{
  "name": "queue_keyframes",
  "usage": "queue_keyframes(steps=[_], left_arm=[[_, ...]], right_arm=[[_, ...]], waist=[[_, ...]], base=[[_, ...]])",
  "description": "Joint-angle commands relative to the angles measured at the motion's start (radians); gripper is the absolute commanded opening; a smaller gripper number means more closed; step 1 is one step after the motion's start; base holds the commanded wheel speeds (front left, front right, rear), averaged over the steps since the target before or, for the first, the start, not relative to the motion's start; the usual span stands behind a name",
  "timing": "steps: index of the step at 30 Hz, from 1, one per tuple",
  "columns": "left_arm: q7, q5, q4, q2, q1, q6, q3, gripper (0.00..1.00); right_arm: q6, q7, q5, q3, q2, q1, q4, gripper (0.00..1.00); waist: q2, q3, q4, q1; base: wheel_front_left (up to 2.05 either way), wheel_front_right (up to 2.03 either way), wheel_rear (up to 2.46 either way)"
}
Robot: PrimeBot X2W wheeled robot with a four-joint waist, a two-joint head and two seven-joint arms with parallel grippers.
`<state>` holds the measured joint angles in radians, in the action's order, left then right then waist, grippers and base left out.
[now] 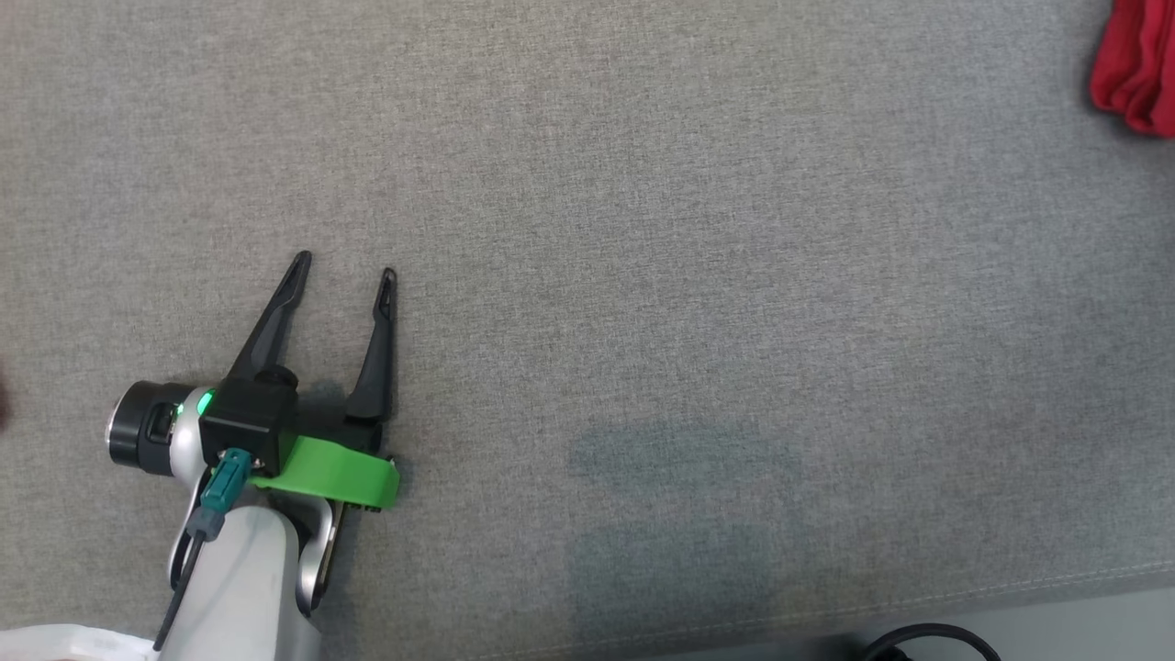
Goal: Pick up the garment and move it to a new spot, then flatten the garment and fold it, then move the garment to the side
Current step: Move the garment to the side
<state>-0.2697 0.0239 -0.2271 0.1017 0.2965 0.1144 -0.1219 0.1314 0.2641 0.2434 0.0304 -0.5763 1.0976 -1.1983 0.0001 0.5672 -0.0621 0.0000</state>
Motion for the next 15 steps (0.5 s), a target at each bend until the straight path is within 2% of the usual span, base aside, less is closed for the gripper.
queue_keyframes(steps=[1, 6, 9, 11, 15], left_arm=[[0.01, -0.01, -0.035, 0.014, -0.013, -0.008, 0.013, 1.0], [0.012, -0.006, -0.045, 0.005, -0.012, -0.014, 0.011, 1.0], [0.009, 0.002, -0.043, -0.004, -0.013, -0.014, 0.011, 1.0], [0.007, 0.007, -0.042, -0.007, -0.017, -0.017, 0.015, 1.0], [0.006, 0.016, -0.045, -0.018, -0.032, -0.025, 0.024, 1.0]], right_arm=[[-0.002, 0.0, -0.04, 0.032, -0.016, 0.018, 0.013, 1.0], [-0.001, 0.0, -0.191, 0.188, -0.004, 0.002, 0.103, 1.0], [-0.001, 0.0, -0.28, 0.272, 0.068, -0.037, 0.221, 1.0], [-0.001, 0.0, -0.304, 0.279, 0.132, -0.058, 0.305, 1.0], [-0.002, 0.0, -0.279, 0.196, 0.23, -0.146, 0.455, 1.0]], waist=[[-0.0001, 0.008, 0.006, 0.0], [-0.0001, -0.005, 0.004, 0.0], [-0.0001, -0.036, 0.003, 0.0], [-0.0001, -0.064, 0.0, 0.0], [-0.0001, -0.135, -0.001, 0.0]], base=[[0.0, 0.0, 0.0], [0.0, 0.0, 0.0], [0.0, 0.0, 0.0], [0.0, 0.0, 0.0], [0.0, 0.0, 0.0]])
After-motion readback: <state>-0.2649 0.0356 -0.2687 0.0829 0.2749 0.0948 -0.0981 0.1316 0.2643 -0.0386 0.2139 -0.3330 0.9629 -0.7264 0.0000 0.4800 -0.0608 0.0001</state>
